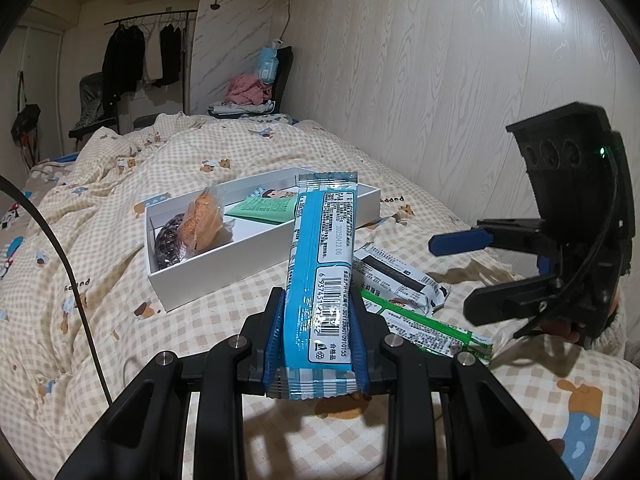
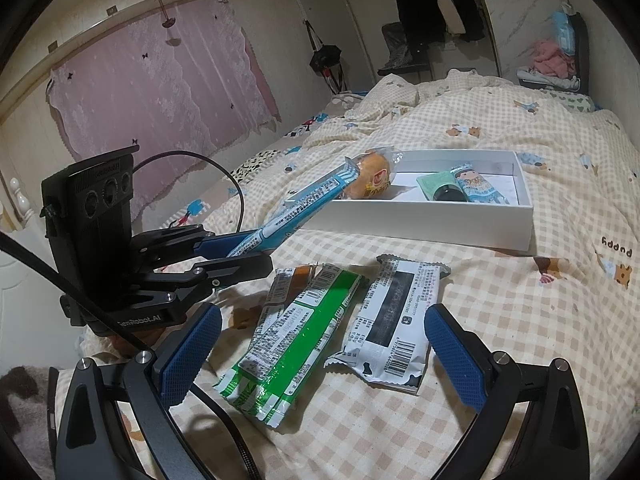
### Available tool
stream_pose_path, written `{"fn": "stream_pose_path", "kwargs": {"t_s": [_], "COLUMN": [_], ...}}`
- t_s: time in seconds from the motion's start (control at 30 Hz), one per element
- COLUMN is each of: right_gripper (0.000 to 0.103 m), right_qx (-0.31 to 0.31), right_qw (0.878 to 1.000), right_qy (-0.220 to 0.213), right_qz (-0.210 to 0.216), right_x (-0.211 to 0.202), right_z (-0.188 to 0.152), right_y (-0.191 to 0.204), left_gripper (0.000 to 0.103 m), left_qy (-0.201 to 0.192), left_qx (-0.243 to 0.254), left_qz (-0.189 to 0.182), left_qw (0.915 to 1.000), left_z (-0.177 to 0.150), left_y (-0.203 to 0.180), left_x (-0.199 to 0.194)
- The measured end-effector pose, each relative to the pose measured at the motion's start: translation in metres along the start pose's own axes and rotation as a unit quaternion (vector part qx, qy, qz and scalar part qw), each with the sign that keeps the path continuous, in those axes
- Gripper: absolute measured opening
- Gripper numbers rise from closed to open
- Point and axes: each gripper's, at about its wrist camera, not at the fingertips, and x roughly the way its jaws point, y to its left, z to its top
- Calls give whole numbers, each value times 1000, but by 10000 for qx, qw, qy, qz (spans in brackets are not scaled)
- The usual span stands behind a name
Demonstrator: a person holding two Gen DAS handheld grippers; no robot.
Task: Organize objects
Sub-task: 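Hold the blue packet up with the left gripper while the right gripper moves toward the white packet, then grasp the white black-barcode packet with the right gripper and lift it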
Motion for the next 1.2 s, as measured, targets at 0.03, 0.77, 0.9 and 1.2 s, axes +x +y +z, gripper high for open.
{"fn": "stream_pose_path", "kwargs": {"t_s": [0.03,0.77,0.9,1.2], "right_gripper": [102,78,78,59], "right_qx": [-24,293,322,622], "right_qw": [10000,9973,9920,9830], "right_qy": [11,634,920,1479], "right_qz": [0,-236,-803,-895], "right_x": [-2,-10,12,48], "right_z": [2,6,12,16], "right_y": [1,-18,-24,-40], "left_gripper": [33,33,33,33], "left_qy": [-8,26,33,52], "left_qx": [-1,-87,-95,-98], "left_qz": [8,9,10,2], "left_qw": [10000,10000,9999,9999], "left_z": [0,-1,-1,-1], "left_y": [0,2,3,4], "left_x": [-1,-1,-1,0]}}
